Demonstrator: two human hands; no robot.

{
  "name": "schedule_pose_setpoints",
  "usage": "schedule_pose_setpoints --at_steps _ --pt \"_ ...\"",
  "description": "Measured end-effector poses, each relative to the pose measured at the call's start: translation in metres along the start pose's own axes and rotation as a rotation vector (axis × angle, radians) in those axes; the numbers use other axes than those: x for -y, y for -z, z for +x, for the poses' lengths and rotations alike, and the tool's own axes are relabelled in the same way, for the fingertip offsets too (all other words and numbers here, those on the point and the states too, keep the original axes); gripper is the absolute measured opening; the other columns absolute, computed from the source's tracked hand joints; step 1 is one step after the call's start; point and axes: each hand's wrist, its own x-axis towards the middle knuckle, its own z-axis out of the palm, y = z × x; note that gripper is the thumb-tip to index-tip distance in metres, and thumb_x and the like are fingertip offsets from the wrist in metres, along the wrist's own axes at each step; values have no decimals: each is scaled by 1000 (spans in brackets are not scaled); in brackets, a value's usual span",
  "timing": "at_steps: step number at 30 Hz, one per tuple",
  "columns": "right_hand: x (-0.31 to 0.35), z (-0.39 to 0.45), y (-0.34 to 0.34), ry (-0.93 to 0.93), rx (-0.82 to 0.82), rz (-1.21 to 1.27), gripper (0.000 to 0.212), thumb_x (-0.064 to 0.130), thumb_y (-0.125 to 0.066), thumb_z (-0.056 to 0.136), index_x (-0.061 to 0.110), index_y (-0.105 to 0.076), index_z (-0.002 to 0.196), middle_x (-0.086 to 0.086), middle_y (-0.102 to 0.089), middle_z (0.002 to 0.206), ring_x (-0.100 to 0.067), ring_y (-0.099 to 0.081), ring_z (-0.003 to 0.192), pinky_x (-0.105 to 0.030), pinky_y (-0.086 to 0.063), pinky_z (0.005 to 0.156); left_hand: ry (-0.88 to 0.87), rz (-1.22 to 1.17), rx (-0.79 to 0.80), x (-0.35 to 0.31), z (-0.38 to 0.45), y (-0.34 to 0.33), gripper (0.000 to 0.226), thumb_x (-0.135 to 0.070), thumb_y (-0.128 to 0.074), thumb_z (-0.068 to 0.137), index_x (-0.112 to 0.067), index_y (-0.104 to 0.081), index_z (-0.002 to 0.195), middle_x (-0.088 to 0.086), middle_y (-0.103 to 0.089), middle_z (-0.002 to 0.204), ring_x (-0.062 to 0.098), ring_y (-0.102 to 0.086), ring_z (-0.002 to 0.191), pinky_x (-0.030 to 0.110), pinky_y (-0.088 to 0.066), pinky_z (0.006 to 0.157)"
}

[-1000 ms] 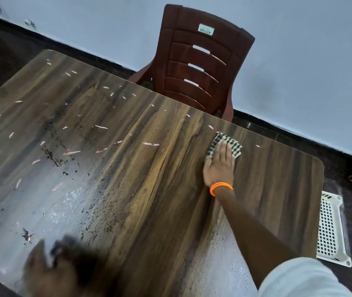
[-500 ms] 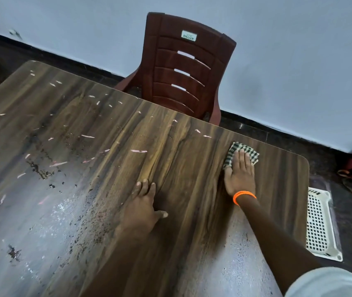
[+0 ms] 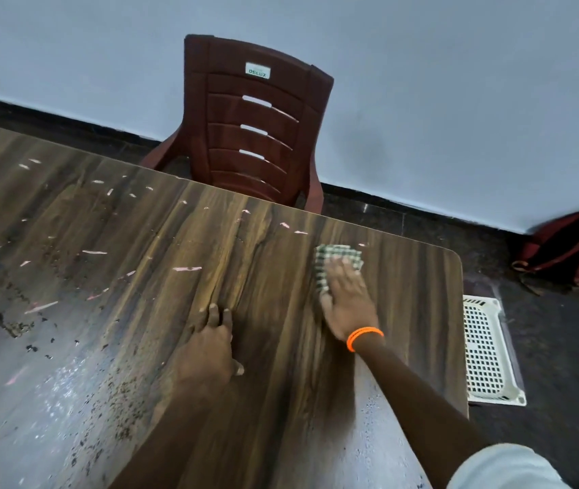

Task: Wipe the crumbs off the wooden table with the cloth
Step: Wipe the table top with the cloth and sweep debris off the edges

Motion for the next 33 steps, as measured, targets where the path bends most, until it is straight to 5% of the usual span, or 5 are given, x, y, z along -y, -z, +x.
schedule_pose_setpoints --at_steps 3,8,17,27,33 --pt "-39 18 17 -340 -75 46 67 32 -38 103 15 -10 161 -5 -4 170 -21 2 157 -42 -2 128 -116 30 90 -8 12 6 116 -41 -82 74 -17 -7 160 8 5 168 25 4 155 37 -17 123" --pt "-6 62 14 -544 -127 138 67 32 -32 103 11 -8 161 -7 1 170 -23 8 157 -43 5 127 -117 121 176 -23 23 14 117 -37 -85 72 -13 -10 159 16 -1 167 31 -2 155 38 -27 120" --pt "101 67 -15 251 120 36 68 40 -32 100 22 -12 161 5 -4 170 -12 6 156 -39 -2 128 -115 182 207 -21 27 21 113 -42 -81 76 -14 -10 160 15 -4 167 31 -7 154 39 -23 121" --pt "-3 94 22 -553 -94 121 66 32 -32 103 11 -7 161 -9 1 170 -25 8 157 -44 4 127 -138 106 277 -22 23 34 107 -35 -73 87 -13 2 160 14 9 167 30 1 155 40 -23 121" --pt "121 120 -17 -123 11 -52 69 38 -29 102 10 -5 161 -10 -1 169 -28 8 156 -44 3 128 -161 117 266 -16 29 26 110 -35 -77 81 -11 -3 160 16 5 167 32 1 155 41 -24 120"
